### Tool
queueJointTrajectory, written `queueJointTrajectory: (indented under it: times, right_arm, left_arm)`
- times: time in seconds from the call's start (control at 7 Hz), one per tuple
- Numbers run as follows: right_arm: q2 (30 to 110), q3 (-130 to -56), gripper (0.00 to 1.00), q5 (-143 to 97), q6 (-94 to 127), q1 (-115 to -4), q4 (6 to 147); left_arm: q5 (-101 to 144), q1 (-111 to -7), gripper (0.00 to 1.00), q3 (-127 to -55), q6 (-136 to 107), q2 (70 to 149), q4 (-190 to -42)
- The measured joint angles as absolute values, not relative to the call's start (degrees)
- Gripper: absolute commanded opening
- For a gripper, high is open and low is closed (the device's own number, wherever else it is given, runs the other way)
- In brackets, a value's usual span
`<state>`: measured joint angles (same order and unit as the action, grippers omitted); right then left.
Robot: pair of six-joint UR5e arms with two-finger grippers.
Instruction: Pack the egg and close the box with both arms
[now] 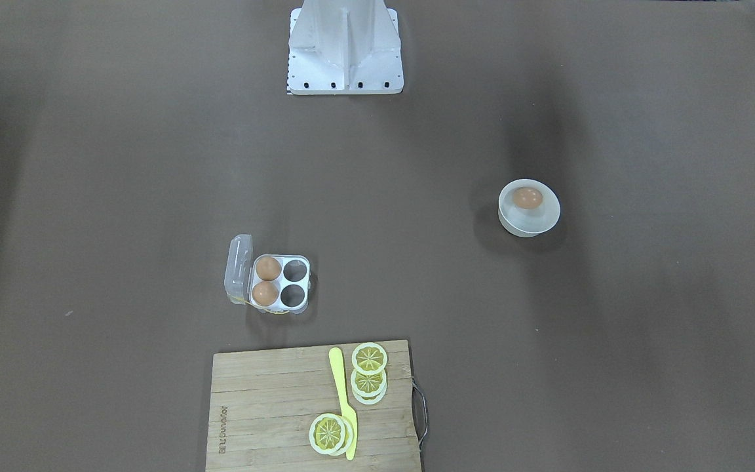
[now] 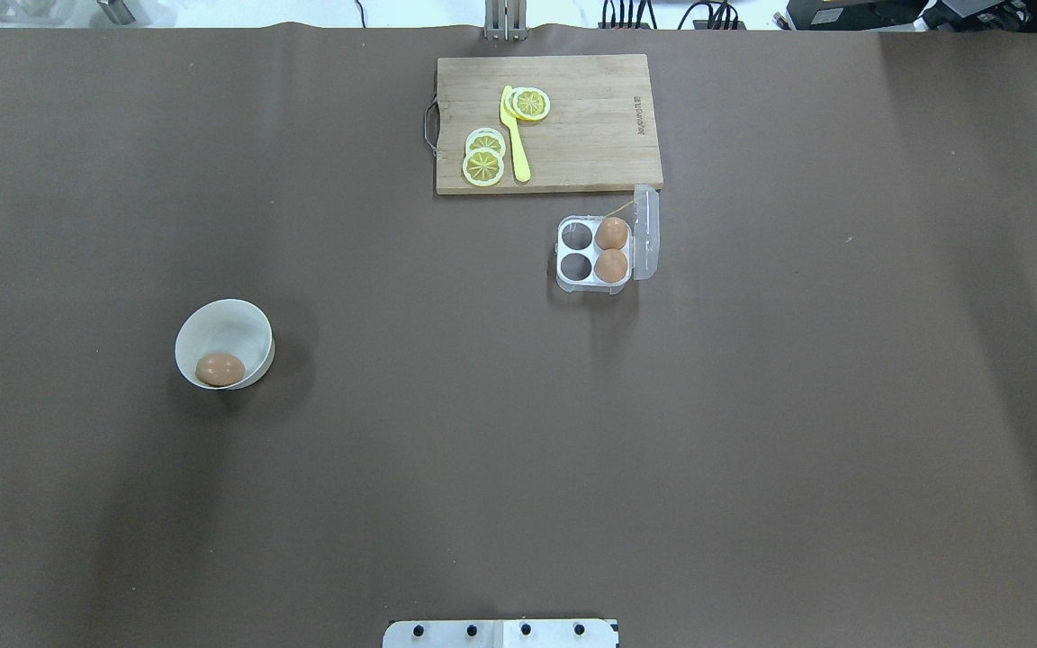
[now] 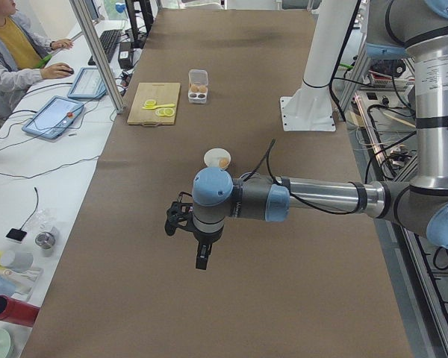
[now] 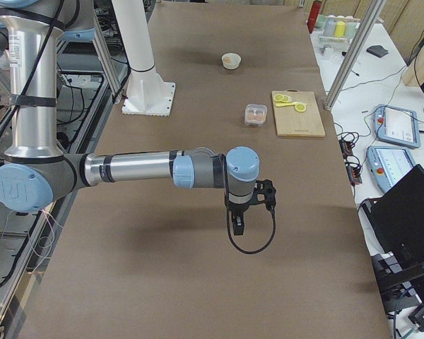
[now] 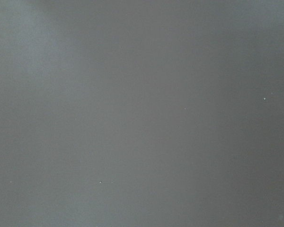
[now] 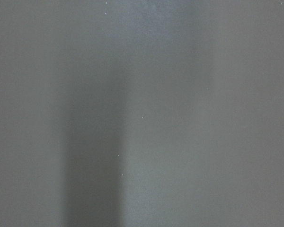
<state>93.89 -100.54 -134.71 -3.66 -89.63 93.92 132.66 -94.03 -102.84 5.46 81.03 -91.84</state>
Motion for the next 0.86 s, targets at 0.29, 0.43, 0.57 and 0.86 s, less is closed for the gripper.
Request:
queueJointTrajectory:
  times: [0.29,0.43,0.57,0.86]
  right_arm:
    - [94.21,-101.42,1.0,-134.95,-3.59,-89.54,93.86]
    - [94.21,-101.63,1.0,-135.42,-3.59,-89.51,93.85]
    - [94.28,-101.77,1.0,-137.12,-3.58,-89.51,93.81]
    - [94.46,-102.18,1.0,-140.33,-3.43,-89.55,93.82]
  left_arm:
    - [132.71,-93.91,0.99,-102.98,5.52,81.09,-91.9]
    - [132.76,-93.86,0.98,-103.16,5.5,81.11,-92.1]
    - [133.27,-93.82,0.97,-103.41,5.22,81.15,-92.37]
    - [135.4,-93.23,0.98,-103.82,4.59,81.54,-93.23]
